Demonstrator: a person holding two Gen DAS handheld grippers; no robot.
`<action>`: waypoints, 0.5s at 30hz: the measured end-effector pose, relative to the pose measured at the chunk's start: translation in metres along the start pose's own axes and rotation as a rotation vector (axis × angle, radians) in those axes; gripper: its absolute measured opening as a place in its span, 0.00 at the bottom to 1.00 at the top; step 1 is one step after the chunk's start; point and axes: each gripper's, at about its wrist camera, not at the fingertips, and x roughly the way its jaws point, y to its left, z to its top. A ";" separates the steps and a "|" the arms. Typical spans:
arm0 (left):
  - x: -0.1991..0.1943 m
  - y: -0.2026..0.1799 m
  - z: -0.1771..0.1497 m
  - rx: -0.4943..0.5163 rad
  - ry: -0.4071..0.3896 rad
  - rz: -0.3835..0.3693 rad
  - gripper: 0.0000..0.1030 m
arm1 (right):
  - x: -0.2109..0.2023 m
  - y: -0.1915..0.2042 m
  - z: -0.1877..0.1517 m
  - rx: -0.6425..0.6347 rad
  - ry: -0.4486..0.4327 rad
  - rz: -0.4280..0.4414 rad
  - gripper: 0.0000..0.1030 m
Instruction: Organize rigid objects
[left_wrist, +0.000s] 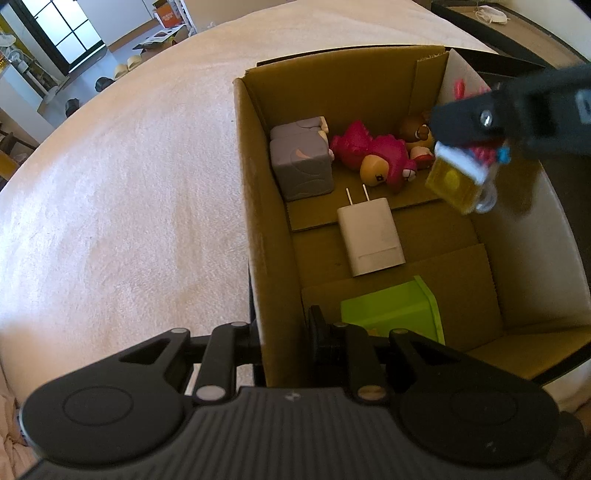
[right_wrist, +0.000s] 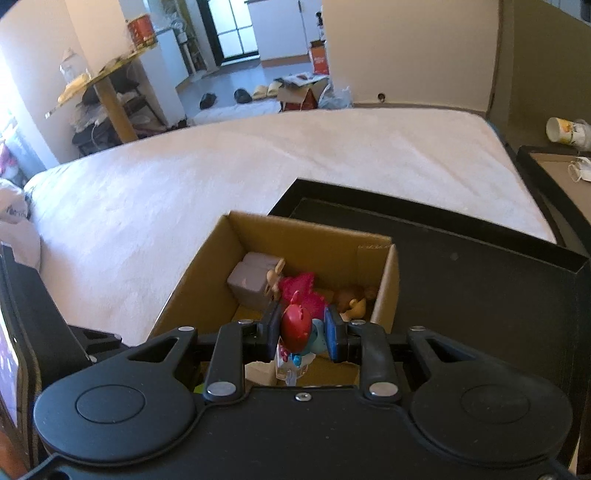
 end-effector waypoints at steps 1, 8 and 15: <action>0.000 0.000 0.000 -0.001 0.000 -0.001 0.17 | 0.002 0.001 -0.001 -0.003 0.010 0.000 0.25; 0.000 0.002 0.001 -0.008 -0.007 -0.017 0.18 | -0.008 -0.011 -0.002 0.038 -0.011 -0.045 0.29; 0.000 0.003 0.001 -0.011 -0.006 -0.022 0.18 | -0.032 -0.037 -0.008 0.122 -0.041 -0.060 0.36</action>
